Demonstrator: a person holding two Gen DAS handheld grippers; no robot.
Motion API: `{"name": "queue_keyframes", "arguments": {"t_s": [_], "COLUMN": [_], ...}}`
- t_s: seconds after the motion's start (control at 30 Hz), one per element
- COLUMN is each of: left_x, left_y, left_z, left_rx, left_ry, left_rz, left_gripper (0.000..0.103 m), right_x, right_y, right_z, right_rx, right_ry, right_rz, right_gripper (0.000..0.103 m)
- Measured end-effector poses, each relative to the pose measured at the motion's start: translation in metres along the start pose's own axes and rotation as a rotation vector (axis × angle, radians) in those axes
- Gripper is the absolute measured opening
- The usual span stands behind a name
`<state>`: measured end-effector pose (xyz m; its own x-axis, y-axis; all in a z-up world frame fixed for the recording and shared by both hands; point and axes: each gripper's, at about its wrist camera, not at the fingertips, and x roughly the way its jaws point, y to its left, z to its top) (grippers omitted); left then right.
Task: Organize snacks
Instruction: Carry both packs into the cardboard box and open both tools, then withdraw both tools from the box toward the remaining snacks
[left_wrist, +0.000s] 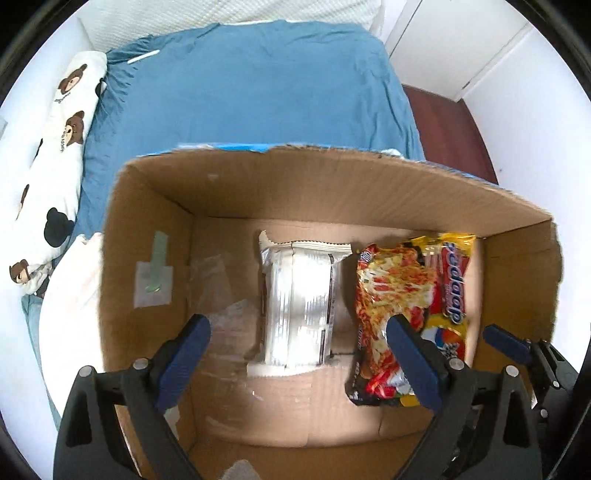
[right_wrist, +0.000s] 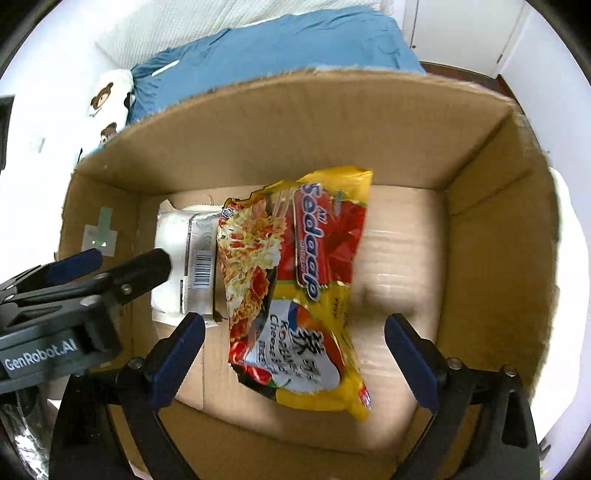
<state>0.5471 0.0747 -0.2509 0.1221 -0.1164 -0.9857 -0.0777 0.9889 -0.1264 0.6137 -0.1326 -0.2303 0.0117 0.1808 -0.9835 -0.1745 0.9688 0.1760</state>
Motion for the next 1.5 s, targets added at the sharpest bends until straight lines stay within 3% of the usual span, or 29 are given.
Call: {"name": "queue_keyframes", "arguments": {"t_s": [0.3,0.47,0.93,1.17,1.37,1.5], "left_x": [-0.073,-0.105,-0.165,-0.158,-0.118,-0.085], "left_y": [0.001,0.011,0.009,0.011,0.023,0.039], "left_z": [-0.055,-0.096,-0.196,-0.258,-0.316,-0.345], "left_rx": [0.005,-0.01,-0.011,-0.015,-0.001,-0.021], "left_ry": [-0.168,-0.256,-0.345,-0.319,-0.208,-0.124], "left_rz": [0.033,0.009,-0.004,0.003,0.052,0.098], "left_gripper": [0.098,0.098,0.098,0.098,0.098,0.098], "right_x": [-0.08,-0.113,-0.165,-0.155,-0.109,-0.074], "right_y": [-0.005,0.002,0.019,0.007,-0.016,-0.037], "right_z": [-0.058,-0.098,-0.204,-0.265,-0.325,-0.35], "right_rx": [0.026,0.012,-0.004,0.041,0.141,0.203], "right_ry": [-0.147,-0.225,-0.308,-0.249,-0.123,-0.062], "right_rz": [-0.008,-0.026,0.01,0.048,0.101,0.061], "right_gripper": [0.1,0.1,0.1,0.1,0.1,0.1]}}
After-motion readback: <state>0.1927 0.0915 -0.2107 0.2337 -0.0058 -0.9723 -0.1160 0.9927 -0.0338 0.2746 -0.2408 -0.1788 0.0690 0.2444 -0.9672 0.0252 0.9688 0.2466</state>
